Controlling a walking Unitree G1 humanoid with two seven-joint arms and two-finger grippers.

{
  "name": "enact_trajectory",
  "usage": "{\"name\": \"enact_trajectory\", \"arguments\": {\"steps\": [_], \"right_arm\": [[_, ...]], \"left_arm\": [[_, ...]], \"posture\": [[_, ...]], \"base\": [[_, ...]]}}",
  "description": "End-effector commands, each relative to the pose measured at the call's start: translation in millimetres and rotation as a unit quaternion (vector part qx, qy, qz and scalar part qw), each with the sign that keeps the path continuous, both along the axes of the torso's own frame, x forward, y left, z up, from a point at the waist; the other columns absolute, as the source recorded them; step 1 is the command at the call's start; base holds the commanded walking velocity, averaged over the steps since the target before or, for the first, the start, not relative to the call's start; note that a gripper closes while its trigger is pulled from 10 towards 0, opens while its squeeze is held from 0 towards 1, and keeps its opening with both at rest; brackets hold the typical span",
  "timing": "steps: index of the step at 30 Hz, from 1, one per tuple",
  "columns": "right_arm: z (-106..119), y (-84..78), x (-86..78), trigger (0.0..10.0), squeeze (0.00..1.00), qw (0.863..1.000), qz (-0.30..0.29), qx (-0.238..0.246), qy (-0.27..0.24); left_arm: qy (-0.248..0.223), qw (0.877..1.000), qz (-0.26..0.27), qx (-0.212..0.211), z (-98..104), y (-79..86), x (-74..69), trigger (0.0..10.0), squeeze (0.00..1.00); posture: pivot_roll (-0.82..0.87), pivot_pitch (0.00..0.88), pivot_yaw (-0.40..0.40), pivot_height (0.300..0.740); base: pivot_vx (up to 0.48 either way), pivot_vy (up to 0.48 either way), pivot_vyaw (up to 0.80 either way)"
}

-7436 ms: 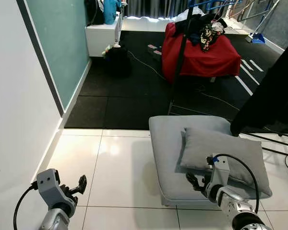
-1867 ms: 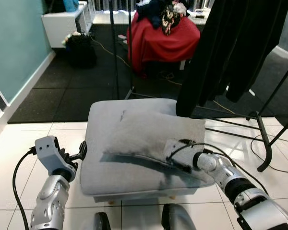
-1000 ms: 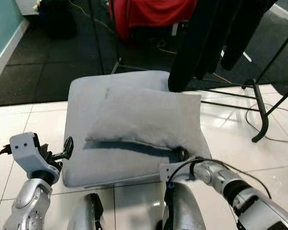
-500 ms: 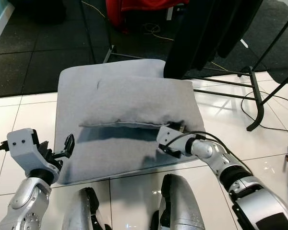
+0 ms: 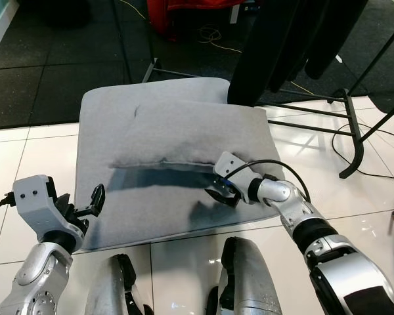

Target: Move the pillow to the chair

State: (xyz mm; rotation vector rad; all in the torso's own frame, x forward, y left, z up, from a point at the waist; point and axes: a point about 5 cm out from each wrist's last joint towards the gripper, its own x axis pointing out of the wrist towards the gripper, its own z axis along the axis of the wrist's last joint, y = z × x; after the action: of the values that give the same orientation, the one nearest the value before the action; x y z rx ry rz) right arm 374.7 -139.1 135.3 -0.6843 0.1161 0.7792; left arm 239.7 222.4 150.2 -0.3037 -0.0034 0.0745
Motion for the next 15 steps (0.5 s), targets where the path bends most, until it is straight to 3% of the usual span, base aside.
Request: {"name": "enact_trajectory", "arguments": {"steps": [1, 2, 3, 5, 6, 7, 8, 9, 10, 11, 12, 14, 15], "right_arm": [[4, -1.4, 3.1, 10.0, 0.0, 0.998, -0.02, 0.054, 0.029], [4, -1.4, 3.1, 10.0, 0.0, 0.998, -0.02, 0.054, 0.029], [11, -0.6, 6.1, 10.0, 0.0, 0.991, -0.023, 0.119, 0.063], [30, 5.8, 9.2, 10.0, 0.0, 0.952, 0.01, 0.267, 0.151], [37, 8.3, 9.4, 10.0, 0.0, 0.934, 0.026, 0.309, 0.175], [37, 8.3, 9.4, 10.0, 0.0, 0.934, 0.026, 0.309, 0.175], [42, 11.0, 9.0, 10.0, 0.0, 0.912, 0.041, 0.351, 0.209], [42, 11.0, 9.0, 10.0, 0.0, 0.912, 0.041, 0.351, 0.209], [46, 14.5, 5.8, 10.0, 0.0, 0.894, 0.07, 0.373, 0.237], [46, 14.5, 5.8, 10.0, 0.0, 0.894, 0.07, 0.373, 0.237], [49, 18.3, 0.0, 10.0, 0.0, 0.88, 0.11, 0.382, 0.259], [49, 18.3, 0.0, 10.0, 0.0, 0.88, 0.11, 0.382, 0.259], [50, 21.8, -4.9, 10.0, 0.0, 0.874, 0.137, 0.38, 0.271]], "left_arm": [[0.011, 1.0, 0.003, 0.002, -2, 2.6, -3.2, 10.0, 0.0], [0.011, 1.0, 0.003, 0.002, -2, 2.6, -3.2, 10.0, 0.0], [0.011, 1.0, 0.003, 0.002, 0, 2.5, -3.1, 10.0, 0.0], [0.012, 1.0, 0.003, 0.001, 0, 2.1, -3.2, 10.0, 0.0], [0.014, 1.0, 0.003, 0.0, 0, 2.0, -3.2, 10.0, 0.0], [0.014, 1.0, 0.003, 0.0, 0, 2.0, -3.2, 10.0, 0.0], [0.014, 1.0, 0.003, -0.001, 0, 1.9, -3.0, 10.0, 0.0], [0.014, 1.0, 0.003, -0.001, 0, 1.9, -3.0, 10.0, 0.0], [0.014, 1.0, 0.002, -0.001, 0, 1.7, -2.8, 10.0, 0.0], [0.014, 1.0, 0.002, -0.001, 0, 1.7, -2.8, 10.0, 0.0], [0.015, 1.0, 0.002, -0.002, -1, 1.5, -2.6, 10.0, 0.0], [0.015, 1.0, 0.002, -0.002, -1, 1.5, -2.6, 10.0, 0.0], [0.015, 1.0, 0.001, -0.002, -1, 1.3, -2.3, 10.0, 0.0]], "posture": [[-0.04, 0.352, -0.032, 0.5], [-0.04, 0.352, -0.032, 0.5], [-0.04, 0.351, -0.033, 0.5], [-0.05, 0.353, -0.033, 0.5], [-0.05, 0.352, -0.033, 0.5], [-0.05, 0.352, -0.033, 0.5], [-0.05, 0.351, -0.034, 0.5], [-0.05, 0.351, -0.034, 0.5], [-0.05, 0.349, -0.034, 0.5], [-0.05, 0.349, -0.034, 0.5], [-0.05, 0.349, -0.035, 0.5], [-0.05, 0.349, -0.035, 0.5], [-0.05, 0.349, -0.036, 0.5]], "base": [[0.0, 0.0, 0.0], [0.0, 0.0, 0.0], [0.0, 0.0, 0.0], [0.0, 0.0, 0.0], [0.0, 0.0, 0.0], [0.0, 0.0, 0.0], [0.0, 0.0, 0.0], [0.0, 0.0, 0.0], [0.0, 0.0, 0.0], [0.0, 0.0, 0.0], [0.0, 0.0, 0.0], [0.0, 0.0, 0.0], [0.0, 0.0, 0.0]]}}
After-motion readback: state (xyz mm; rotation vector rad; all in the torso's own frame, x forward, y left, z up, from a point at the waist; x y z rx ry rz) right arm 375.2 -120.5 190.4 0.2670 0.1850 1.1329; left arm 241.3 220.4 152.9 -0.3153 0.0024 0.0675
